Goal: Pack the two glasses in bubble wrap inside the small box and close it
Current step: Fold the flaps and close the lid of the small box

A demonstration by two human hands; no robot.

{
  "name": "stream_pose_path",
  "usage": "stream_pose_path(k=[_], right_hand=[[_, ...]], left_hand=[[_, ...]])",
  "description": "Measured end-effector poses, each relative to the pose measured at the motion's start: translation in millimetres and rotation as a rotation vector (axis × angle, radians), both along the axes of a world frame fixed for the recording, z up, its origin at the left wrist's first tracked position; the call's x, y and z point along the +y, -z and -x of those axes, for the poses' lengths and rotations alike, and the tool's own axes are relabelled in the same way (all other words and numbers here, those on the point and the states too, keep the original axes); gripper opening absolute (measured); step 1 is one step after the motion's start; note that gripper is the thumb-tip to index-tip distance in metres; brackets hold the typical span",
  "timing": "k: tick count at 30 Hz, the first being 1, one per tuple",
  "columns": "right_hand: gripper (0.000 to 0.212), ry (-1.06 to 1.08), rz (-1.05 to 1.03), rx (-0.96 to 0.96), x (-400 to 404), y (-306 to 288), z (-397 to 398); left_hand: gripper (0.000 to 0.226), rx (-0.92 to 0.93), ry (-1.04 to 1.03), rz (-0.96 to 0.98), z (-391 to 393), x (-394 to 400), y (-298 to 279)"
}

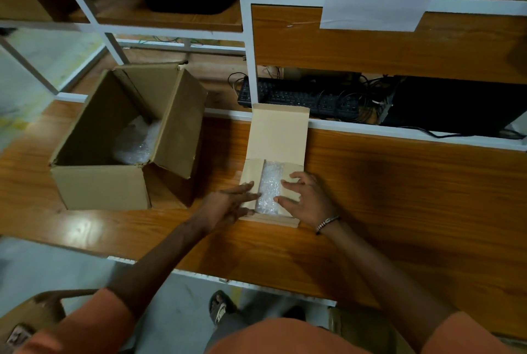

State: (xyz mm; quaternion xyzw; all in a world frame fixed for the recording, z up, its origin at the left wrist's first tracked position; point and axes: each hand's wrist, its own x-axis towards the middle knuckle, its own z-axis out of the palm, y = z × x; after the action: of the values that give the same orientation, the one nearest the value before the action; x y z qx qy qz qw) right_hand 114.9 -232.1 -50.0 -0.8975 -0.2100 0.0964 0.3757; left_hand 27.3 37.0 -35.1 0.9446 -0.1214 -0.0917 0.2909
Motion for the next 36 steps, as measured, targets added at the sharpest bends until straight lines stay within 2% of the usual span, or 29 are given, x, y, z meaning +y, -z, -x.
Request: stream_pose_path(k=[3,5,8,12,15,17,22,26,29,31,33,36], right_hand=[[0.054,0.106,-0.006,-0.073,3.2,3.8,8.4],[0.047,0.159,-0.041,-0.059,6.2,5.8,12.1],[0.031,0.186,-0.079,0.012,8.7,4.4,4.5],[0.015,0.156,-0.105,0.133,8.4,-4.6,-27.5],[0.036,0.129,-0.079,0.237,7.0,-11.3,-47.5],[0.059,0.168,-0.07,0.279,8.0,-10.8,-55.5],[0.098,0.283,0.049,0.234,12.3,-5.5,-61.2],[0.115,0.282,0.055,0.257,10.6,-9.3,-64.3],[0.122,0.214,0.147,0.24,8.7,-24.1,-70.7],[0.122,0.221,0.133,0.2,10.1,-36.3,-81.1],[0.117,0.304,-0.011,0.213,13.1,-53.9,-96.0],[0.106,0.4,-0.328,0.408,19.9,-90.0,-121.8]], left_hand=[[0.046,-0.005,-0.147,0.114,7.8,-5.0,9.3],[0.045,-0.012,-0.173,-0.014,6.4,-8.5,4.2],[0.078,-0.083,-0.198,-0.301,-0.1,-24.5,-12.8],[0.067,-0.229,-0.272,-0.473,-14.4,-55.1,-20.0],[0.05,-0.267,-0.329,-0.523,-29.4,-74.0,-13.7],[0.039,-0.277,-0.37,-0.405,-34.1,-79.3,-4.7],[0.06,-0.279,-0.474,-0.143,-20.5,-90.1,11.3],[0.089,-0.233,-0.511,-0.226,-21.6,-99.3,3.9],[0.107,-0.191,-0.508,-0.228,-26.4,-98.1,3.4],[0.112,-0.185,-0.528,-0.184,-28.3,-97.4,4.7],[0.111,-0.192,-0.549,-0.177,-27.3,-97.9,9.3],[0.114,-0.154,-0.611,-0.126,-23.7,-95.9,15.7]])
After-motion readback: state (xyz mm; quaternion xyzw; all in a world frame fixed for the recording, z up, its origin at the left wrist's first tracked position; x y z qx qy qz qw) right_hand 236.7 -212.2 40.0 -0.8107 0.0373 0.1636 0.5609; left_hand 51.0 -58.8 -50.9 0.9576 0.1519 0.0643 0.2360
